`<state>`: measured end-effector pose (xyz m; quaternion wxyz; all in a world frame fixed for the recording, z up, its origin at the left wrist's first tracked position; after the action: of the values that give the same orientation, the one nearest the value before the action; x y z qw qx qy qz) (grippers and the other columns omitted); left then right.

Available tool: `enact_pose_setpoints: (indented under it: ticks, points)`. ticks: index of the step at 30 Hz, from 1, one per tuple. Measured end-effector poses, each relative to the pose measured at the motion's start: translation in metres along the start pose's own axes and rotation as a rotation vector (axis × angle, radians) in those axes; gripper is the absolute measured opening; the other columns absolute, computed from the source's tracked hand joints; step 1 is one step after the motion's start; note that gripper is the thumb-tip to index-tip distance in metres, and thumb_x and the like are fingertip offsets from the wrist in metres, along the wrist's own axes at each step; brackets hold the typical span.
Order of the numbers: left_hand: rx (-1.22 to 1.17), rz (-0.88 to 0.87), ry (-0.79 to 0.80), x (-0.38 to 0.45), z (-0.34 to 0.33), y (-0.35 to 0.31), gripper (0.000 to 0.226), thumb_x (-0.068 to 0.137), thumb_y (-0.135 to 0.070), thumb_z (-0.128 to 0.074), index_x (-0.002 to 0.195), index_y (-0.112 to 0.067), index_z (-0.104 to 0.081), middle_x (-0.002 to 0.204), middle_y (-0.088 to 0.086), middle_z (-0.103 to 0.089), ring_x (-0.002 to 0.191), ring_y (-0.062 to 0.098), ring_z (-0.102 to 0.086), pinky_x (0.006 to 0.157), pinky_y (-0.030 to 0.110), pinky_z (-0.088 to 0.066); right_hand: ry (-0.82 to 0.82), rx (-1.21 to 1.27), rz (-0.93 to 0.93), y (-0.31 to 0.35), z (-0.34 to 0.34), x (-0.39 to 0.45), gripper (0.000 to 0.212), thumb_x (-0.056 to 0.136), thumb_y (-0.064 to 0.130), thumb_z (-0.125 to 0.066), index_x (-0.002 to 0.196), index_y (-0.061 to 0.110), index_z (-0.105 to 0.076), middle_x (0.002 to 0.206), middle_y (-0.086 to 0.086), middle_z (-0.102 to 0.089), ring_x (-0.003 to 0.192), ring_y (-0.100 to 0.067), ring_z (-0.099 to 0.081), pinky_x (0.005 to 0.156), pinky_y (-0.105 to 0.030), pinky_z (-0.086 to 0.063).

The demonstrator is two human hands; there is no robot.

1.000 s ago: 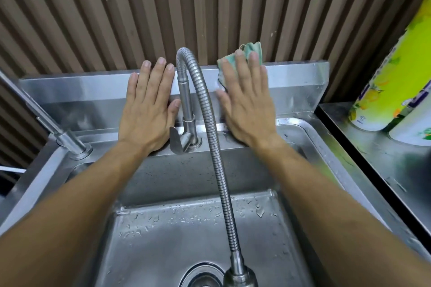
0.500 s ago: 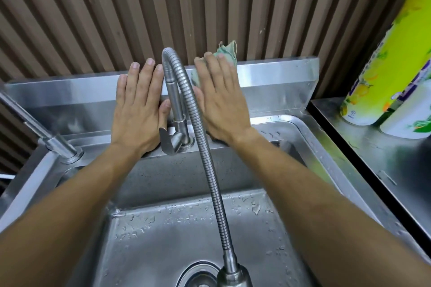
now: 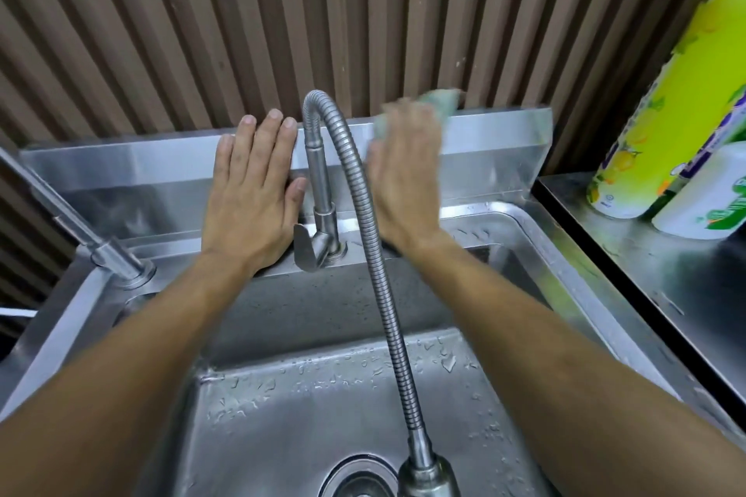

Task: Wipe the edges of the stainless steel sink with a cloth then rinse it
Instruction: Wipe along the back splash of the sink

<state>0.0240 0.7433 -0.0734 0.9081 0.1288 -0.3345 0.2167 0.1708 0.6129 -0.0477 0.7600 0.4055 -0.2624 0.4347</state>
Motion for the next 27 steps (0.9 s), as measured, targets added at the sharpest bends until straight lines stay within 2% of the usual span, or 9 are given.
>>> enact_pose_setpoints:
  ticks: [2, 4, 7, 10, 14, 20, 22, 24, 27]
  points:
    - [-0.004, -0.028, -0.015, 0.0, 0.002, 0.002, 0.067, 0.11, -0.039, -0.025, 0.163, -0.022, 0.012, 0.175, 0.005, -0.005, 0.161, 0.027, -0.002, 0.131, 0.044, 0.002, 0.102, 0.075, 0.347, 0.024, -0.007, -0.005, 0.048, 0.105, 0.023, -0.045, 0.147, 0.001, -0.04, 0.15, -0.026, -0.046, 0.145, -0.039, -0.034, 0.125, -0.056, -0.026]
    - [0.007, -0.056, -0.021, -0.001, 0.004, 0.006, 0.067, 0.111, -0.036, -0.029, 0.164, -0.023, 0.01, 0.175, 0.005, -0.006, 0.161, 0.027, -0.004, 0.131, 0.042, 0.002, 0.167, 0.032, 0.56, 0.01, -0.002, 0.006, 0.05, 0.107, 0.023, -0.046, 0.153, 0.002, -0.039, 0.155, -0.024, -0.045, 0.148, -0.039, -0.034, 0.126, -0.052, -0.024]
    - [0.021, -0.069, -0.032, 0.0, 0.004, 0.006, 0.067, 0.111, -0.036, -0.03, 0.164, -0.024, 0.01, 0.174, 0.005, -0.008, 0.161, 0.028, -0.006, 0.13, 0.04, 0.004, 0.308, -0.217, 0.809, -0.04, 0.012, 0.024, 0.051, 0.113, 0.027, -0.036, 0.16, 0.007, -0.031, 0.166, -0.018, -0.03, 0.155, -0.039, -0.025, 0.127, -0.053, -0.021]
    - [0.027, -0.053, -0.016, 0.0, 0.005, 0.008, 0.067, 0.11, -0.036, -0.029, 0.164, -0.023, 0.009, 0.174, 0.005, -0.007, 0.161, 0.029, -0.005, 0.13, 0.039, 0.006, 0.367, -0.388, 0.93, -0.096, 0.047, 0.039, 0.052, 0.114, 0.031, -0.025, 0.161, 0.009, -0.028, 0.168, -0.018, -0.025, 0.156, -0.041, -0.02, 0.127, -0.056, -0.019]
    - [0.043, -0.074, -0.007, 0.001, 0.01, 0.012, 0.066, 0.11, -0.036, -0.032, 0.165, -0.02, 0.002, 0.174, 0.005, -0.011, 0.16, 0.03, -0.009, 0.131, 0.04, 0.002, 0.375, -0.474, 0.906, -0.126, 0.072, 0.043, 0.053, 0.114, 0.032, -0.02, 0.163, 0.01, -0.02, 0.168, -0.019, -0.022, 0.156, -0.042, -0.019, 0.126, -0.058, -0.02]
    - [0.085, -0.12, -0.016, 0.0, 0.01, 0.018, 0.065, 0.11, -0.036, -0.033, 0.166, -0.013, -0.01, 0.174, 0.006, -0.008, 0.161, 0.024, -0.001, 0.131, 0.039, 0.002, 0.296, -0.381, 1.059, -0.019, 0.002, 0.034, 0.054, 0.114, 0.031, -0.023, 0.16, 0.004, -0.03, 0.166, -0.021, -0.028, 0.154, -0.041, -0.024, 0.127, -0.054, -0.021]
    - [0.087, -0.1, -0.004, 0.0, 0.009, 0.017, 0.066, 0.11, -0.036, -0.033, 0.167, -0.012, -0.008, 0.174, 0.007, -0.006, 0.161, 0.023, 0.002, 0.13, 0.039, 0.004, 0.269, -0.346, 1.072, -0.011, -0.003, 0.035, 0.052, 0.113, 0.03, -0.031, 0.159, 0.005, -0.032, 0.165, -0.021, -0.031, 0.153, -0.041, -0.027, 0.127, -0.053, -0.024]
    - [0.083, -0.093, 0.014, 0.0, 0.009, 0.016, 0.067, 0.109, -0.038, -0.03, 0.166, -0.015, -0.002, 0.175, 0.005, -0.003, 0.161, 0.022, 0.006, 0.13, 0.04, 0.005, 0.26, -0.329, 0.981, -0.029, 0.008, 0.033, 0.052, 0.113, 0.031, -0.035, 0.159, 0.008, -0.032, 0.165, -0.02, -0.031, 0.154, -0.039, -0.027, 0.125, -0.053, -0.026]
    - [0.077, -0.09, 0.031, 0.0, 0.009, 0.017, 0.067, 0.109, -0.041, -0.025, 0.165, -0.02, 0.007, 0.174, 0.004, 0.001, 0.161, 0.022, 0.008, 0.13, 0.042, 0.006, 0.231, -0.272, 0.632, -0.084, 0.043, 0.026, 0.057, 0.11, 0.033, -0.04, 0.161, 0.008, -0.03, 0.167, -0.02, -0.024, 0.156, -0.038, -0.02, 0.127, -0.05, -0.02]
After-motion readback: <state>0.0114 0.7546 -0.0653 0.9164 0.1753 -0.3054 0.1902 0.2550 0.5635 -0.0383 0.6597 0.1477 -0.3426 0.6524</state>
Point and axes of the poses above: each hand's wrist, its own x-axis towards the middle knuckle, its own z-axis out of the back of the hand, y = z × x, the point moved 3 cm from there along x, towards the middle knuckle
